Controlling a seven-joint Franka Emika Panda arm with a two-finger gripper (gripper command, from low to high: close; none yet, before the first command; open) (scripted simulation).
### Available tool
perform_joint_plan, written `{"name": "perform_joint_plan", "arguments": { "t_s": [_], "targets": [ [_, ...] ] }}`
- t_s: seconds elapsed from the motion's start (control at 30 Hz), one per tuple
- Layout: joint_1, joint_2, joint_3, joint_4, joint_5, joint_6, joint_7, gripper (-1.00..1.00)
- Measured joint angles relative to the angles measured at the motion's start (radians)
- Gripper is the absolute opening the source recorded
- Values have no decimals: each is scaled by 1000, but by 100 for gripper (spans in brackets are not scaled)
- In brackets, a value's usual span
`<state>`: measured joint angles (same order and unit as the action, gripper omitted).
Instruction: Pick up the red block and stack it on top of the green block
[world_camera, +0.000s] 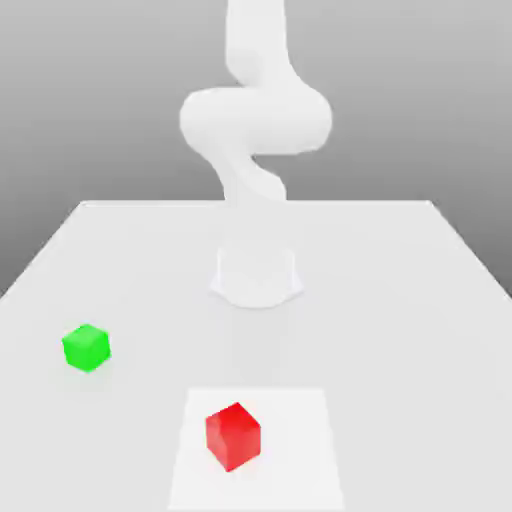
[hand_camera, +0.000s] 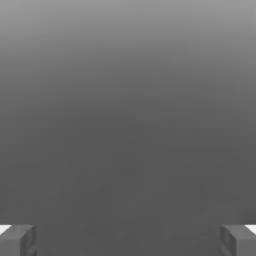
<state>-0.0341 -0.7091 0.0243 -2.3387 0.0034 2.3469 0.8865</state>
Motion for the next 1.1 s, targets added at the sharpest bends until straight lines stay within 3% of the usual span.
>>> {"name": "perform_joint_plan", "arguments": {
  "t_s": [0.5, 0.7, 0.9, 0.93, 1.1],
  "targets": [
    [-161, 550, 116, -233, -26, 283, 556, 0],
    [-177, 768, 112, -321, -36, 398, 769, 0],
    [-137, 985, 58, -305, -101, 571, 846, 0],
    [-132, 1004, 51, -302, -107, 587, 851, -100],
    [-132, 1004, 51, -302, -108, 589, 852, -100]
  ]
}}
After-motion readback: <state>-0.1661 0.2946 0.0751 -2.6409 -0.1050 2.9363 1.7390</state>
